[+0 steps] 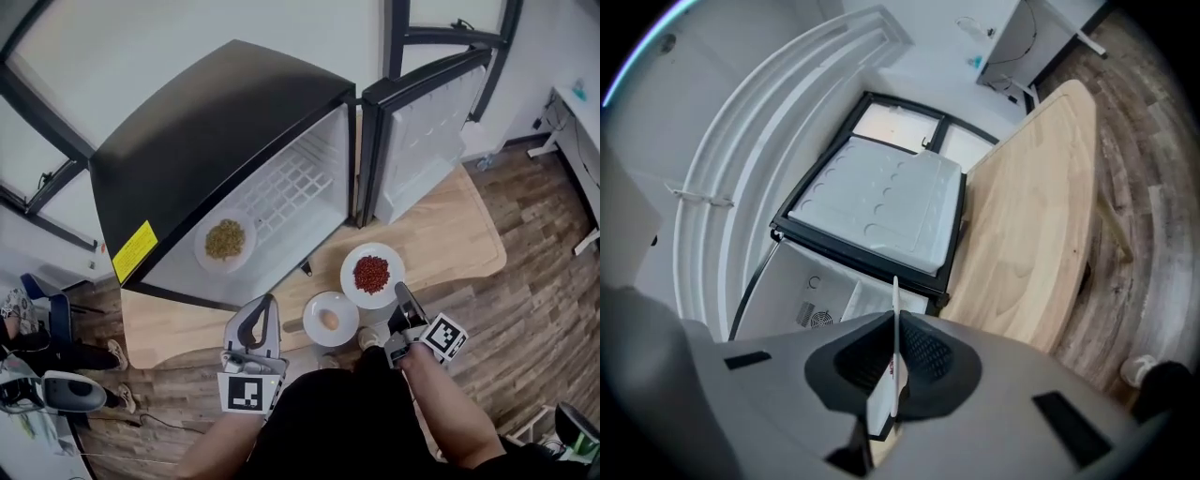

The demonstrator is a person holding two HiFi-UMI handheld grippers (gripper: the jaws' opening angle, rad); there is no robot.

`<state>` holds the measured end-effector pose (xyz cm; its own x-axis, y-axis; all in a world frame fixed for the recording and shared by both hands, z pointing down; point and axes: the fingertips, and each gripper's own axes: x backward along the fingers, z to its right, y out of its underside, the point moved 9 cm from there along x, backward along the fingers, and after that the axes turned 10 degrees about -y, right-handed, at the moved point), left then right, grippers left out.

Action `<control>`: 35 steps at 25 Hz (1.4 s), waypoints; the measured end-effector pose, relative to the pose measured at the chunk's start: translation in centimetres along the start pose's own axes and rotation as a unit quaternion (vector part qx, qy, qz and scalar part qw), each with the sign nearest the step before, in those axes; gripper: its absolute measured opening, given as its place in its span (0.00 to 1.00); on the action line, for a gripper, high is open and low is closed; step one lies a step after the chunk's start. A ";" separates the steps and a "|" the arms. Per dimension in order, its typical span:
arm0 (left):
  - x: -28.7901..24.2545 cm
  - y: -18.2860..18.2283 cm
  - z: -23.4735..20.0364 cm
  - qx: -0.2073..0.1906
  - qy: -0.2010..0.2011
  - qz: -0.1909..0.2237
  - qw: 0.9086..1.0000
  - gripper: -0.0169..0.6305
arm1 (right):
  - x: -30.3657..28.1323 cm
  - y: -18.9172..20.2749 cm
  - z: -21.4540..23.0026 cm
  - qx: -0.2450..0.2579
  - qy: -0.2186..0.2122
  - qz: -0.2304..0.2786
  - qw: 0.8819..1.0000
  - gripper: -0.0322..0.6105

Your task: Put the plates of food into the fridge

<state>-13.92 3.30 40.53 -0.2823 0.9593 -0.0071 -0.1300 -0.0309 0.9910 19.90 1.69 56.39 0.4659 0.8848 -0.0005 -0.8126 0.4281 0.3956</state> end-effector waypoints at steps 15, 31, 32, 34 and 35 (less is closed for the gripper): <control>0.8 -3.2 -1.8 0.033 -0.083 0.035 0.995 0.03 | -7.1 -2.3 -6.0 0.036 -0.086 -0.088 0.992 0.10; -2.0 -5.1 -1.9 0.043 -0.131 0.026 0.990 0.03 | -16.2 -5.4 -10.6 0.032 -0.136 -0.153 0.978 0.10; -2.2 -5.1 -1.9 0.042 -0.132 0.024 0.990 0.03 | -16.7 -5.5 -10.7 0.033 -0.136 -0.156 0.978 0.10; -2.7 -5.0 -2.0 0.041 -0.136 0.022 0.990 0.03 | -17.7 -5.4 -10.7 0.030 -0.138 -0.157 0.977 0.10; -2.9 -5.0 -2.1 0.040 -0.138 0.021 0.989 0.03 | -18.2 -5.3 -10.6 0.027 -0.137 -0.158 0.978 0.10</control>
<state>-14.42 0.10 35.37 -0.0135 0.9981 0.0609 -0.0439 -0.0615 0.9971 12.07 -14.73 44.56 0.7728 0.6244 0.1138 -0.5972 0.6546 0.4635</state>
